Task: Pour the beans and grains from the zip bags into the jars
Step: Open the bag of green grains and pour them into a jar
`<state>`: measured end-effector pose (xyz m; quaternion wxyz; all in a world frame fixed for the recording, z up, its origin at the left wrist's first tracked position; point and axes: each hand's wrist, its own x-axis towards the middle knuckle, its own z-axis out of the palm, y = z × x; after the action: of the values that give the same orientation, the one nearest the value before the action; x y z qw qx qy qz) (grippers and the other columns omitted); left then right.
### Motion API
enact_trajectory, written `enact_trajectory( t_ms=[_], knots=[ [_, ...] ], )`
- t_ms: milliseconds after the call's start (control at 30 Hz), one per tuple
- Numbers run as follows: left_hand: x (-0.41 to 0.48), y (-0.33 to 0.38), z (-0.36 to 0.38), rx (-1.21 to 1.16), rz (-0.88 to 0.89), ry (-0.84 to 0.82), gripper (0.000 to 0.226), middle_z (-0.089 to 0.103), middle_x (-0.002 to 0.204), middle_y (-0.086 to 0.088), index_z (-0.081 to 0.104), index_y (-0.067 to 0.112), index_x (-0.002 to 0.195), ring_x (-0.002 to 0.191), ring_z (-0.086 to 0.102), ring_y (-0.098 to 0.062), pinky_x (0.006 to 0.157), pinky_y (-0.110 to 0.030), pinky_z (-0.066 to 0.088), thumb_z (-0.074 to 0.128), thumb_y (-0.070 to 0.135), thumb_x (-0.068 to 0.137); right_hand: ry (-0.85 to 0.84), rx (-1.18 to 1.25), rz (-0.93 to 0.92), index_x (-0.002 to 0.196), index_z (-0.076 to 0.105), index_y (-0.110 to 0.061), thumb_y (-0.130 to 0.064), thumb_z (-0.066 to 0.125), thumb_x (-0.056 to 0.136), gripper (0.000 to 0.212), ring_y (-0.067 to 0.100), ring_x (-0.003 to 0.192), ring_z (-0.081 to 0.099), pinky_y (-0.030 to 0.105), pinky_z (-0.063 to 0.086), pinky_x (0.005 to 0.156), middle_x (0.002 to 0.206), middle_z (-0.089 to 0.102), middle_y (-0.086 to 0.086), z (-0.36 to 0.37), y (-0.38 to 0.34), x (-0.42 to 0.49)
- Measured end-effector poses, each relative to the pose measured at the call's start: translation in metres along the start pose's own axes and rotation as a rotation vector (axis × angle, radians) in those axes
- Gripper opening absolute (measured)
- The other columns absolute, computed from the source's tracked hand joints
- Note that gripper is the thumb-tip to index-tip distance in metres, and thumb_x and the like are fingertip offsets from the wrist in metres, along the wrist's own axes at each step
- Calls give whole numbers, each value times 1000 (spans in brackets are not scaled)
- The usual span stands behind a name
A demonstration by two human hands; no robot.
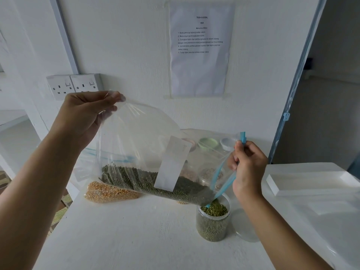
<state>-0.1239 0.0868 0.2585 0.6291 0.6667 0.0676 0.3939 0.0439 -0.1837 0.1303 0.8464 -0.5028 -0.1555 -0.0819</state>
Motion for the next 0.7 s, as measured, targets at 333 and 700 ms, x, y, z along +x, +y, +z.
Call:
enact_trajectory(
  t_ms=[333,700],
  knots=[
    [-1,1,-4,-3,-11,17,15,78,86,2,83,17,77,72,63,-5,75,-13,54,71,13,85,-18,2,-5,68,49,-5,-2,57,101,35,13,48,27,22,25,45,51,37,-6,4,-1,0],
    [2,7,-5,12,11,12,14,79,88,3,83,18,78,74,64,-4,77,-12,54,71,16,85,-35,12,1,67,48,-5,-3,57,102,35,14,49,27,27,24,48,52,37,-5,7,-4,-2]
  ],
)
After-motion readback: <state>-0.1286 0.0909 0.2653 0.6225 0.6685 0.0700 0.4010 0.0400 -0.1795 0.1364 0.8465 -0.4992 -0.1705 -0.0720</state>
